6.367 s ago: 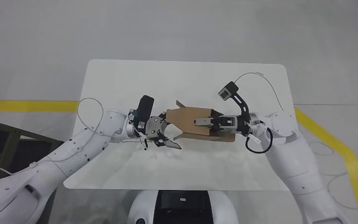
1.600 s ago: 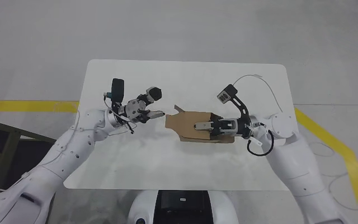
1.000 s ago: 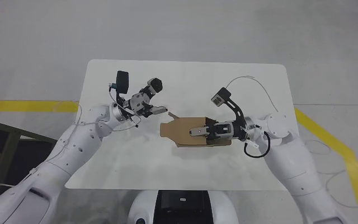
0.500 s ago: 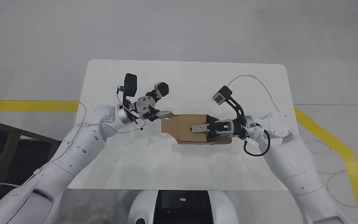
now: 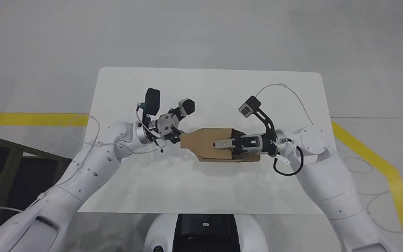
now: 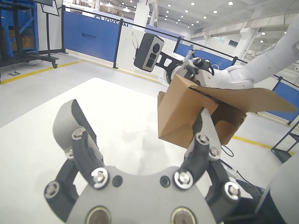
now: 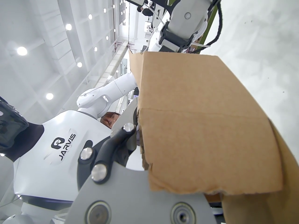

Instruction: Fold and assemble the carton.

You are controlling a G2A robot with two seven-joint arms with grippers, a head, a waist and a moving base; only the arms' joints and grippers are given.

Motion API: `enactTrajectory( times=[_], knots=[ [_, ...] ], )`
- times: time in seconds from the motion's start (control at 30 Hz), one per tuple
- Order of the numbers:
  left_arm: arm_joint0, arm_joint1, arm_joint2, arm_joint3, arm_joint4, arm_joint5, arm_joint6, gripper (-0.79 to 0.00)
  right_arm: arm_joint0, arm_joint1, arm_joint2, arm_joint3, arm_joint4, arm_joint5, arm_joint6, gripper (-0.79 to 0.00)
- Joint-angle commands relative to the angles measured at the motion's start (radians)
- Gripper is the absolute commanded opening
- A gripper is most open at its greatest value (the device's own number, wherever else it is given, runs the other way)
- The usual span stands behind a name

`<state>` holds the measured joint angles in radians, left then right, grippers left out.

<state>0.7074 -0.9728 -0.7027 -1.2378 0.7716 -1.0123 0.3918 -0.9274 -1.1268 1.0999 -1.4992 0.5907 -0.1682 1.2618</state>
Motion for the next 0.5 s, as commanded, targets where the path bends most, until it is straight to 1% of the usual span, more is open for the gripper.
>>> enactTrajectory(
  times=[0.0, 0.27, 0.47],
  knots=[
    [-0.004, -0.002, 0.005, 0.001, -0.002, 0.0, -0.003, 0.0, 0.0, 0.0, -0.002, -0.002, 0.002, 0.0, 0.002, -0.785],
    [-0.018, -0.01, 0.028, 0.004, 0.004, 0.0, -0.02, 0.0, -0.003, 0.0, -0.005, -0.011, -0.015, 0.001, -0.005, -0.785],
    [-0.02, -0.008, 0.025, 0.007, 0.005, 0.0, -0.007, 0.0, -0.006, 0.001, -0.002, -0.012, -0.005, 0.0, 0.0, -0.785]
  ],
)
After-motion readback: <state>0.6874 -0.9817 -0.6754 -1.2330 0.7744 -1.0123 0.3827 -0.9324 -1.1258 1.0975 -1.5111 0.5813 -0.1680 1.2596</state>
